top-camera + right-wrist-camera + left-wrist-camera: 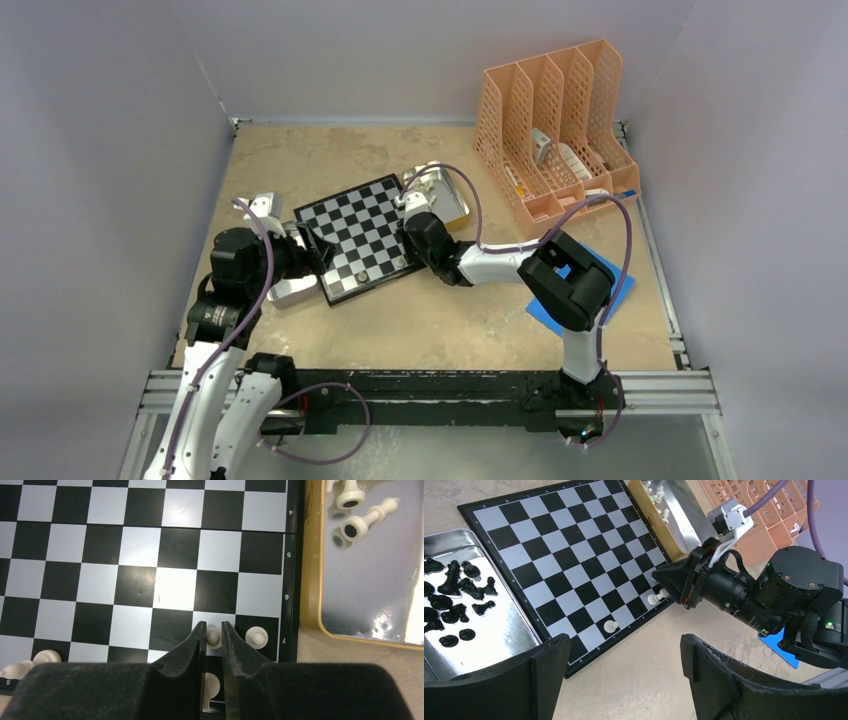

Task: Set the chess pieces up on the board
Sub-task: Place the chess piece on the chessboard.

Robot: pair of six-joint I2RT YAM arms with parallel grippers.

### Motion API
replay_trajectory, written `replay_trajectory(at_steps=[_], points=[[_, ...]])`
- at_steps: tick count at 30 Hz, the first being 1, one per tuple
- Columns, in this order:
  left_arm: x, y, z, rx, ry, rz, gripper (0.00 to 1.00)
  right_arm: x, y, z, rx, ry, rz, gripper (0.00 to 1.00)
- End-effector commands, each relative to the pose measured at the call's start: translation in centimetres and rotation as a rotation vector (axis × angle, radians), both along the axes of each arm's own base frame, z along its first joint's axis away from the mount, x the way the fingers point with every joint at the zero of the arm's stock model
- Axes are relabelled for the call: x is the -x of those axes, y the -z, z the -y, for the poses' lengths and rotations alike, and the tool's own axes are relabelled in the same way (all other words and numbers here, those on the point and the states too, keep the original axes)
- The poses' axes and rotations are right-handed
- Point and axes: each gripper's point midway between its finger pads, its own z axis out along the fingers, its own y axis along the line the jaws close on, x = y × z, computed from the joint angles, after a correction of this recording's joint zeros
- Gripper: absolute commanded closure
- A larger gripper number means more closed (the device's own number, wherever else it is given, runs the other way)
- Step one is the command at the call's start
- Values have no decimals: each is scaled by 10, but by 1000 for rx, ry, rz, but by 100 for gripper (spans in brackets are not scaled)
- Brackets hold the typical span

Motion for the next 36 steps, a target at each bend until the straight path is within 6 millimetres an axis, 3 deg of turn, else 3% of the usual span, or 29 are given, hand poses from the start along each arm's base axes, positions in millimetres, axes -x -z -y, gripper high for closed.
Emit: replay_trajectory(at_steps=[1, 13, 28, 36], points=[[-3, -9, 0, 9, -8, 30, 19, -14, -25, -7, -30, 33, 61, 80], [-3, -8, -1, 7, -15, 26, 19, -17, -37, -16, -49, 7, 71, 80], [-3, -8, -1, 8, -13, 24, 19, -15, -36, -17, -51, 8, 51, 79], [-3, -8, -1, 6, -17, 27, 19, -14, -24, -18, -44, 20, 11, 74]])
